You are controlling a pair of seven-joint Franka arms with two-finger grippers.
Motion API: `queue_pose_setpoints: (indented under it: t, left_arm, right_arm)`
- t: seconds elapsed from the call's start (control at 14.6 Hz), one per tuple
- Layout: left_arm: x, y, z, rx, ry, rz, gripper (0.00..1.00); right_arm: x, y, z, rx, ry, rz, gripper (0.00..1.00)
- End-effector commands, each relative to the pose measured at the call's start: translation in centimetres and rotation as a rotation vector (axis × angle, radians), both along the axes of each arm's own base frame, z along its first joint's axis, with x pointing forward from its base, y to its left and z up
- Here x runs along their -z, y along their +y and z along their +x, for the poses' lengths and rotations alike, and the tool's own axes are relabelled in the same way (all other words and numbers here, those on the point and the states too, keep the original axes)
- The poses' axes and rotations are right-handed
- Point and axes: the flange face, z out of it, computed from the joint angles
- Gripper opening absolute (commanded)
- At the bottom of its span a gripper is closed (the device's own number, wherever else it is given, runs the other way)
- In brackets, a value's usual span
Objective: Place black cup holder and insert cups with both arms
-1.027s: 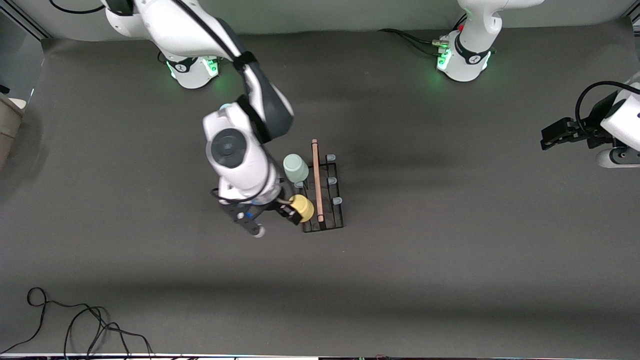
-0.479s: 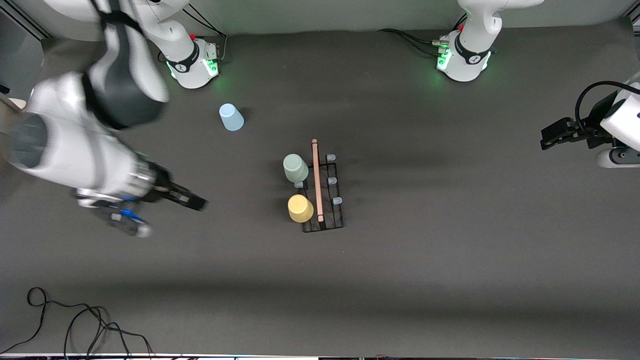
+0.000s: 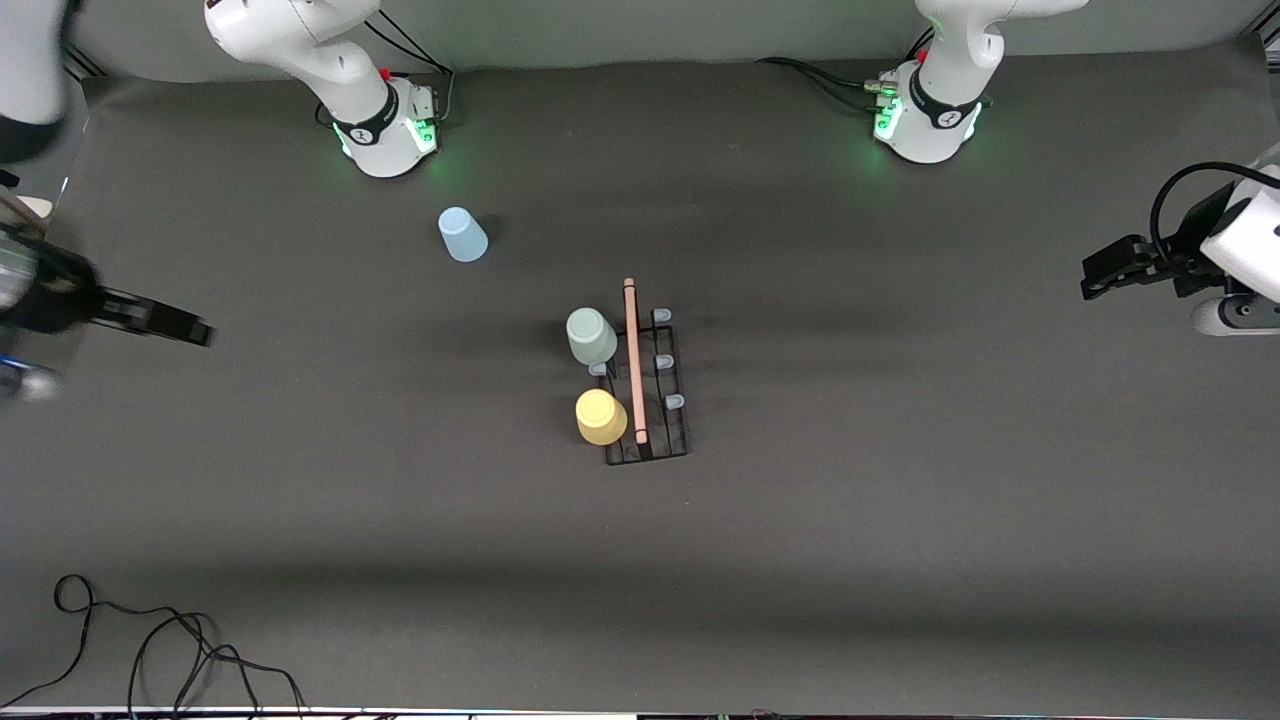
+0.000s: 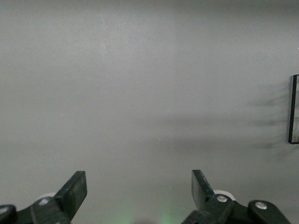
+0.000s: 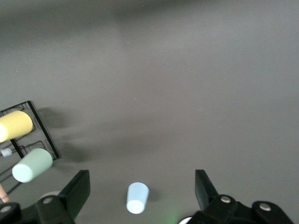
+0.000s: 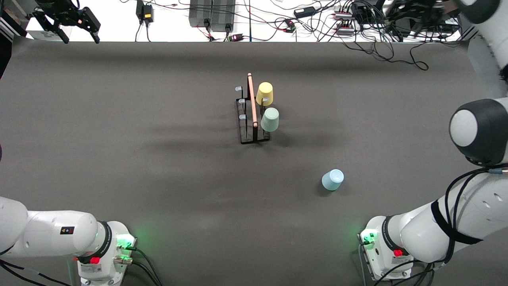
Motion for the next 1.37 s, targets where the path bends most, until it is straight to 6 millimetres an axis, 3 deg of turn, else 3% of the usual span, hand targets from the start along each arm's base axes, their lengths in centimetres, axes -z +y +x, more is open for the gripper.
queue_pose_setpoints:
  t: [0.0,0.27,0.68,0.96,1.3]
  left_arm:
    - [-0.5,0.0,-0.5,0.015,-0.007,0.015,1.0]
    - [-0.5,0.0,-0.5,0.016,-0.007,0.015,1.0]
    - [-0.5,0.1,-0.5,0.013,-0.007,0.015,1.0]
    - [-0.5,0.1,-0.5,0.013,-0.006,0.015,1.0]
    - [-0.5,0.1,-0.5,0.015,-0.006,0.015,1.0]
  right_arm:
    - [0.4,-1.3,-0.7,-0.047,0.016,-0.04,0.99]
    - [2.2,0.0,-0.2,-0.084,0.015,-0.105,0.99]
    - [3.0,-0.5,-0.3,-0.093,-0.044,-0.091,0.99]
    - [2.9,-1.4,-0.9,-0.099,-0.056,-0.078,1.0]
    - [2.8,-2.2,-3.3,-0.114,-0.079,-0.091,1.0]
